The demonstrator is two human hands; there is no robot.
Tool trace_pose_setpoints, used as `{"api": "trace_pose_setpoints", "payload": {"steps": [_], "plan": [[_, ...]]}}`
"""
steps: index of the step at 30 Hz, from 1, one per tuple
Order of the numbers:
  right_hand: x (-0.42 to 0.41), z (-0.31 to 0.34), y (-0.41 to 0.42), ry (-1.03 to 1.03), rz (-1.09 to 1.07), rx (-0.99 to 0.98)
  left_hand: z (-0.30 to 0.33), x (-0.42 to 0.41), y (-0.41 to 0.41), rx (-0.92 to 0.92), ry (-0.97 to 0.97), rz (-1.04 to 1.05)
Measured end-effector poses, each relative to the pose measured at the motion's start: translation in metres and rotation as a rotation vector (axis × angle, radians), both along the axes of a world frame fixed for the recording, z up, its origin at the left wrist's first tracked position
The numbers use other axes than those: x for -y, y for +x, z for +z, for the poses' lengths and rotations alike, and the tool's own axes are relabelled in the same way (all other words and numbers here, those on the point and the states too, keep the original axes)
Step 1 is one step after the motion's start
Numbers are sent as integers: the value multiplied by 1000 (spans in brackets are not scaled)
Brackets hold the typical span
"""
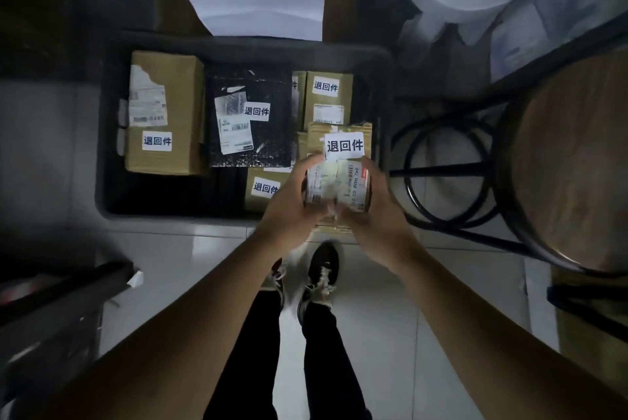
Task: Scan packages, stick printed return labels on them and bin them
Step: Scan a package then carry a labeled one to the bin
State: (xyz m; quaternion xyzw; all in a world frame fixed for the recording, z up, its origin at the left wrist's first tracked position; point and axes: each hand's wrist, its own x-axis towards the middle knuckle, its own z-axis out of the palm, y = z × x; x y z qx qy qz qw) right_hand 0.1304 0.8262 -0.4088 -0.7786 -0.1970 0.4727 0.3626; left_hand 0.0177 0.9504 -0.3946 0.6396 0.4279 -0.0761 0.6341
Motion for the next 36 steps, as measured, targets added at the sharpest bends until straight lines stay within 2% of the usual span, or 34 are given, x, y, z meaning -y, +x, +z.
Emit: {"api": "trace_pose_setpoints", "payload": {"steps": [8,16,20,25,36], "plan": [[-17,-103,-1,-91,14,15,-91,-8,15,-125,123,-78],[-24,-140,11,-182,80,9,-136,0,24,-306,547,-286],[-28,-148,12,-203,81,34,-147,3,21,-422,674,-398],[-27,-150,10,-213,110,102,-152,3,21,-485,659,-393],[-34,-123,12,-274,129,189,-128,-1,24,-408,544,-397]]}}
